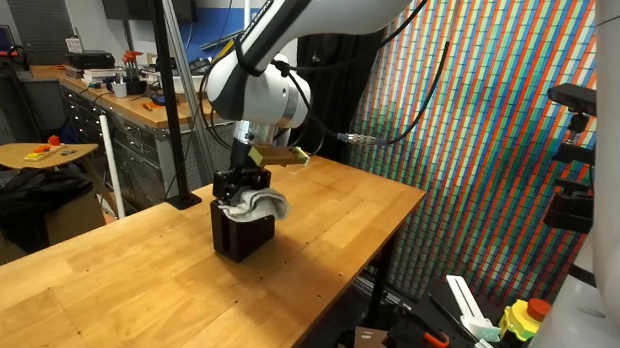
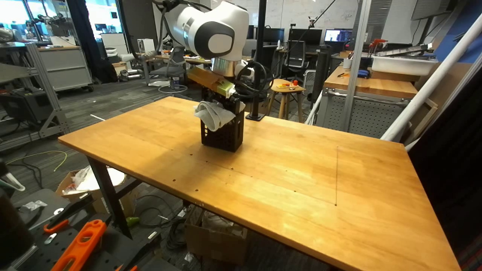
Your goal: Move the black basket to the right, place the white towel inside the basket
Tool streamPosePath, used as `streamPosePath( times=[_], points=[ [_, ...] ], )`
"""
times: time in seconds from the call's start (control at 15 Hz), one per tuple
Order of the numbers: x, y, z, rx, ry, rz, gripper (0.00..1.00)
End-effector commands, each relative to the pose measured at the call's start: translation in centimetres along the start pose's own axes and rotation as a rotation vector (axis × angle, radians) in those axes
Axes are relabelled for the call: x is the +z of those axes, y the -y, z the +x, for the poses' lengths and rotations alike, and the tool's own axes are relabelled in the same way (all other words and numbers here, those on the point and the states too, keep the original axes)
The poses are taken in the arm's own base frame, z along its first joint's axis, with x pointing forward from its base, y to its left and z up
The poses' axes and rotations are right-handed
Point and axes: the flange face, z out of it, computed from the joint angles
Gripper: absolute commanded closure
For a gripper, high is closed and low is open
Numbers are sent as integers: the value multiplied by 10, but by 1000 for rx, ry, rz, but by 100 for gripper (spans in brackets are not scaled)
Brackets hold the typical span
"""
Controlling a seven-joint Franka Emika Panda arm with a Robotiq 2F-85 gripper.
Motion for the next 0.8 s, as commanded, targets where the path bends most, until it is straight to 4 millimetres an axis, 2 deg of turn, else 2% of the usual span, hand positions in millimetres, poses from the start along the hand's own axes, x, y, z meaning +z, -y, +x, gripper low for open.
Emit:
streamPosePath(
  times=[0.0,0.27,0.33,0.47,0.53,0.73],
  points=[
    [-12,15,-2,-15,-17,-17,58],
    [-17,26,-1,-39,-26,-27,91],
    [-18,28,-1,-45,-28,-31,96],
    [-20,34,-2,-54,-27,-33,99],
    [-19,36,-2,-58,-24,-37,96],
    [-19,41,-3,-71,-15,-45,95]
  ],
)
